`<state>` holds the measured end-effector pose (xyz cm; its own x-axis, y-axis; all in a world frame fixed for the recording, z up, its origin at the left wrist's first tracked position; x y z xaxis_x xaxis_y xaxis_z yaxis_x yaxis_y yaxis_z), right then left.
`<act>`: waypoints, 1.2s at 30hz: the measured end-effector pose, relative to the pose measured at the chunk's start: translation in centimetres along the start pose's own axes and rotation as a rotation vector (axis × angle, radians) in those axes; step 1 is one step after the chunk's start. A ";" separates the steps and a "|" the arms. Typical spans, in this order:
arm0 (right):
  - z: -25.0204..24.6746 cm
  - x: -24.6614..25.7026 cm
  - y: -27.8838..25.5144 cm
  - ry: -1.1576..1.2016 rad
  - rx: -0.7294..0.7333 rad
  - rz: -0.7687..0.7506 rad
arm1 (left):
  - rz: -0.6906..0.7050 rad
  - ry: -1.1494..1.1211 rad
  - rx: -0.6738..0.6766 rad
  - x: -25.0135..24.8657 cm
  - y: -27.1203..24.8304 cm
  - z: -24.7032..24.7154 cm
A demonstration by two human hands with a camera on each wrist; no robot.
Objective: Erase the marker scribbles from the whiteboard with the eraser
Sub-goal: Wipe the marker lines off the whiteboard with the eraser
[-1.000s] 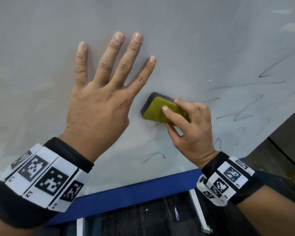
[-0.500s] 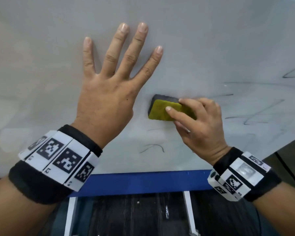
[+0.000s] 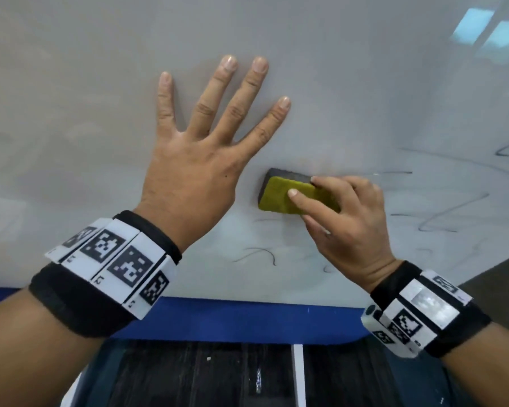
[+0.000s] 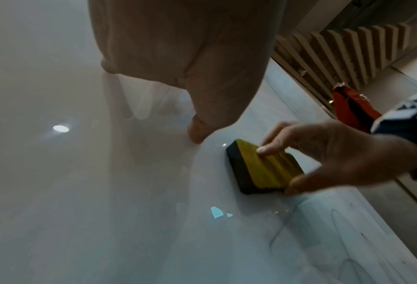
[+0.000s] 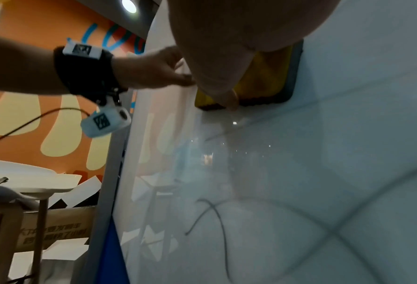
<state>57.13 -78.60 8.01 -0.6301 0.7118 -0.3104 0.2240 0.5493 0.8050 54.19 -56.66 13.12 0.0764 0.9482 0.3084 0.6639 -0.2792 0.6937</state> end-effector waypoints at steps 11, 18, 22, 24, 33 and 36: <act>2.5 1.5 -2.5 0.001 -0.019 -0.055 | -0.104 -0.042 0.004 -0.5 -4.3 3.5; 1.0 0.1 -0.6 0.033 -0.046 -0.018 | -0.142 -0.050 -0.003 -0.6 -6.2 5.2; 2.9 1.9 -2.6 0.067 -0.079 0.038 | -0.161 -0.072 0.001 -0.8 -7.6 6.4; 4.9 3.4 -4.9 0.046 -0.018 -0.030 | -0.173 -0.083 0.013 -0.9 -7.9 6.7; 2.7 1.5 -2.9 0.076 -0.088 0.013 | -0.190 -0.106 0.019 -1.1 -8.7 7.3; 3.5 2.3 -3.8 0.081 -0.131 0.070 | -0.202 -0.096 0.005 -1.4 -9.1 7.9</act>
<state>57.50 -77.51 2.49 -0.6753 0.7060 -0.2135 0.1741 0.4339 0.8840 53.91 -54.21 1.24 0.0112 0.9949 0.1001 0.6767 -0.0812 0.7318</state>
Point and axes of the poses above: each hand's wrist, its own y-axis towards the middle knuckle, its own z-axis out of the palm, x = y × z, the point moved 3 cm from there along y, towards the middle knuckle
